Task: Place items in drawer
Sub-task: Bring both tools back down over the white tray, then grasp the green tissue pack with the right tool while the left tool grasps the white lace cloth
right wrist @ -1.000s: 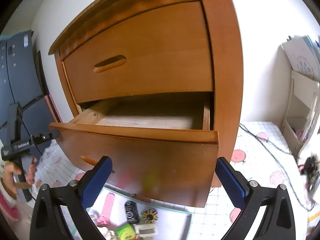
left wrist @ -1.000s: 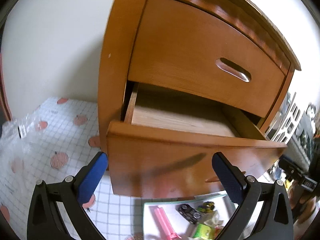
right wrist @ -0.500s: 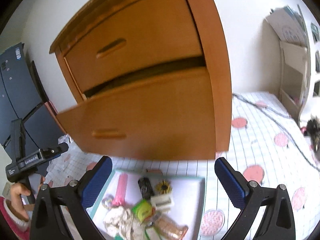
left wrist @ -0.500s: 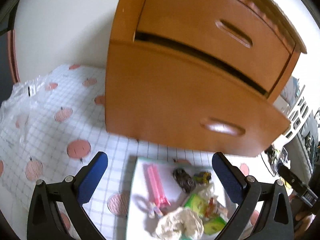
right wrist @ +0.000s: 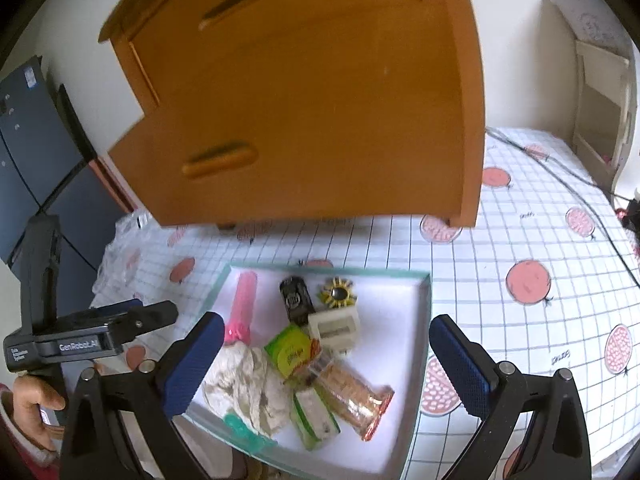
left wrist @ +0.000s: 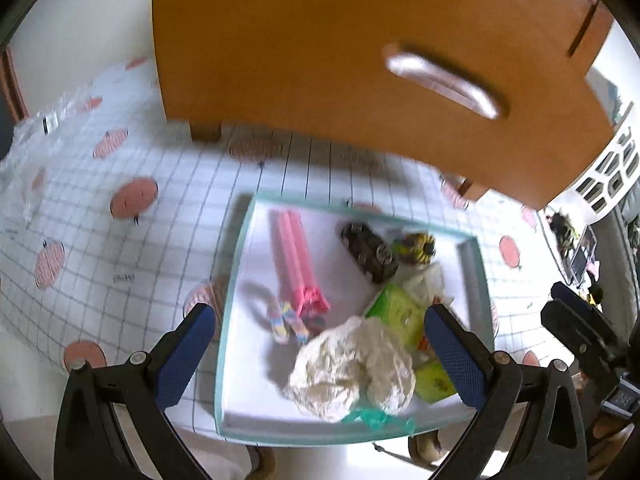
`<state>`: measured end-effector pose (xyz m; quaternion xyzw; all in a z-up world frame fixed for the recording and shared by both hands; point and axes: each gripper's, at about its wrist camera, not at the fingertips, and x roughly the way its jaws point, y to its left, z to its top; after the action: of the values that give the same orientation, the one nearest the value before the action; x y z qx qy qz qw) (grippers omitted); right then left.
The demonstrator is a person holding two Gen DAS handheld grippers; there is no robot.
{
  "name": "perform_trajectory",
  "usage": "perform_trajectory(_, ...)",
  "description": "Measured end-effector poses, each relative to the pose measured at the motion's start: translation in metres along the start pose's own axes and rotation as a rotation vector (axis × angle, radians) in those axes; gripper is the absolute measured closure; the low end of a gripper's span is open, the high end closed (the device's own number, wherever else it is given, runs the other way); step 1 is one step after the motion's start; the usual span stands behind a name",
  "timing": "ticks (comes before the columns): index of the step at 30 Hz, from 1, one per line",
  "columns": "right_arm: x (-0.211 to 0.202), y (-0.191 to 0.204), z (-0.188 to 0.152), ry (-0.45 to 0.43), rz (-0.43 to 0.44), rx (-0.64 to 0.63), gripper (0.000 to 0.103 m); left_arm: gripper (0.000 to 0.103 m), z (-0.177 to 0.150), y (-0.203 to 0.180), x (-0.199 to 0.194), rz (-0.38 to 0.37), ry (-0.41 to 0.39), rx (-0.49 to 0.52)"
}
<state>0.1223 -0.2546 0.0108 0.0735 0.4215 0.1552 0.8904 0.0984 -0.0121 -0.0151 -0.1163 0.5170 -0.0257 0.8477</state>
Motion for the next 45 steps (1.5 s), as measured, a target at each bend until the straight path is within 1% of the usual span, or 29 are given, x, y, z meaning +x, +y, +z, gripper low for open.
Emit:
perform_trajectory(3, 0.013, -0.001, -0.006, 0.061, 0.022, 0.016, 0.0, 0.0, -0.003, 0.004, 0.009, 0.004, 0.053, -0.034)
perform_trajectory(6, 0.028, -0.004, -0.014, 0.115, 0.0, 0.04, 0.0, 0.0, -0.008, 0.009, 0.021, 0.009, 0.116, -0.066)
perform_trajectory(7, 0.034, -0.006, -0.018, 0.146, -0.011, 0.048, 0.0, 0.0, -0.01, 0.01, 0.025, 0.01, 0.135, -0.074)
perform_trajectory(11, 0.05, -0.008, -0.029, 0.219, -0.005, 0.058, 0.0, 0.0, -0.016, 0.014, 0.04, -0.018, 0.216, -0.13)
perform_trajectory(14, 0.06, -0.006, -0.036, 0.265, -0.009, 0.037, 0.0, 0.0, -0.018, 0.014, 0.046, -0.042, 0.249, -0.157)
perform_trajectory(19, 0.071, -0.001, -0.045, 0.33, 0.016, 0.035, 0.0, 0.0, -0.021, 0.009, 0.049, -0.058, 0.274, -0.145)
perform_trajectory(23, 0.077, 0.008, -0.048, 0.366, 0.025, 0.002, 0.0, 0.0, -0.023, 0.007, 0.053, -0.065, 0.294, -0.146)
perform_trajectory(27, 0.08, 0.014, -0.052, 0.381, 0.021, -0.032, 0.0, 0.0, -0.024, 0.007, 0.057, -0.072, 0.312, -0.159)
perform_trajectory(30, 0.08, 0.014, -0.051, 0.379, 0.021, -0.03, 0.0, 0.0, -0.025, 0.008, 0.059, -0.074, 0.317, -0.163)
perform_trajectory(33, 0.079, 0.013, -0.051, 0.382, 0.003, -0.034, 0.0, 0.0, -0.026, 0.008, 0.06, -0.075, 0.322, -0.167)
perform_trajectory(37, 0.079, 0.01, -0.05, 0.385, 0.021, -0.013, 0.0, 0.0, -0.026, 0.009, 0.061, -0.077, 0.322, -0.168)
perform_trajectory(41, 0.079, 0.014, -0.051, 0.391, 0.01, -0.042, 0.0, 0.0, -0.026, 0.003, 0.064, -0.08, 0.336, -0.151)
perform_trajectory(45, 0.081, 0.014, -0.053, 0.417, 0.046, -0.023, 0.0, 0.0, -0.029, -0.006, 0.072, -0.073, 0.363, -0.123)
